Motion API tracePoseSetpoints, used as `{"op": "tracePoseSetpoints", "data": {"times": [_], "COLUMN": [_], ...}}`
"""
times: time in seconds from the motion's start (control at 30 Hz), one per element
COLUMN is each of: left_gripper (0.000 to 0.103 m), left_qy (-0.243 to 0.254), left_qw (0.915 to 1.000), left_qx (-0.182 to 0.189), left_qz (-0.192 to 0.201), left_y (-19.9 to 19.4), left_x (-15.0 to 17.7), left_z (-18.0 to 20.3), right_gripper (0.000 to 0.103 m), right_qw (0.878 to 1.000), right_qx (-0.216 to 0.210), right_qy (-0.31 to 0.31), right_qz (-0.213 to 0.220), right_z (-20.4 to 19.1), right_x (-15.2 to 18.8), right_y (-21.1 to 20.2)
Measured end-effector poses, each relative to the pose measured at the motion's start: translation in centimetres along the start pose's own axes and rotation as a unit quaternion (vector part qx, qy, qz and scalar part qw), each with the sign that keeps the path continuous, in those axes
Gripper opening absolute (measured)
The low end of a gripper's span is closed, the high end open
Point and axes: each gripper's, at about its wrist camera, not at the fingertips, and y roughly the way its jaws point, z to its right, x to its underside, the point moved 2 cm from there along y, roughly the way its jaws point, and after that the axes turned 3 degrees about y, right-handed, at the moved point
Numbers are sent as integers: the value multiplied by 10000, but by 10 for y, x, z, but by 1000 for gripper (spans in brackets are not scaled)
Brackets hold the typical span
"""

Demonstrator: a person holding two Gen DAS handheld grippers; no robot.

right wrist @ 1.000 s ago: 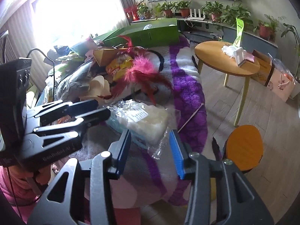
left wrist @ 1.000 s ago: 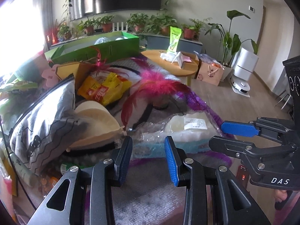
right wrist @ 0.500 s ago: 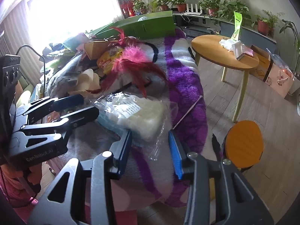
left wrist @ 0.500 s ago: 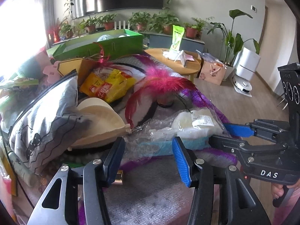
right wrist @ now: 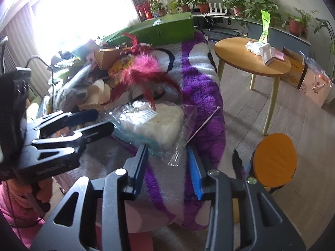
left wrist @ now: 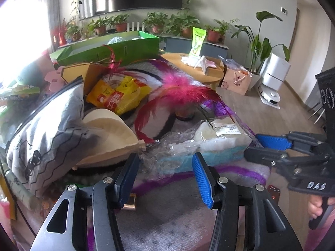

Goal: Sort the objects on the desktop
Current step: 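Lower both grippers toward the clear bag of white cotton pads, then close both grippers on the clear bag of white cotton pads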

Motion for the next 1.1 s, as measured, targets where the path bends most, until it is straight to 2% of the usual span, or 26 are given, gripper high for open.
{"op": "tracePoseSetpoints", "data": {"times": [0.13, 0.27, 0.6, 0.67, 0.73, 0.8, 0.83, 0.9, 0.97, 1.1], "left_gripper": [53, 53, 53, 53, 53, 54, 54, 54, 54, 53], "left_qy": [-17, -43, -76, -72, -84, -60, -44, -11, -5, 66], "left_qw": [10000, 10000, 9997, 9997, 9997, 9997, 9998, 9998, 9997, 9994], "left_qx": [39, 83, 214, 217, 218, 207, 195, 178, 216, 336], "left_qz": [-13, -31, -79, -76, -76, -100, -96, -93, -79, 32], "left_y": [2, 8, 8, 9, 8, 9, 9, 9, 8, 4], "left_x": [-1, 0, 1, 1, 1, 1, 1, 1, 0, -3], "left_z": [-2, -2, -6, -6, -6, -5, -4, -3, -2, 3], "right_gripper": [45, 47, 47, 53, 54, 50, 42, 38, 30, 26], "right_qw": [10000, 10000, 9998, 9997, 9997, 9996, 9995, 9991, 9987, 9985], "right_qx": [-5, 15, 114, 152, 126, 67, 2, 97, 134, 84], "right_qy": [-13, -70, -152, -192, -196, -245, -299, -416, -484, -539], "right_qz": [92, -33, -1, -24, -44, -81, -102, -47, -7, -81], "right_z": [-4, -6, -2, -2, -2, -4, -7, -11, -13, -16], "right_x": [-6, -8, -14, -16, -17, -16, -15, -15, -15, -12], "right_y": [1, 13, 15, 18, 20, 24, 25, 24, 21, 17]}}
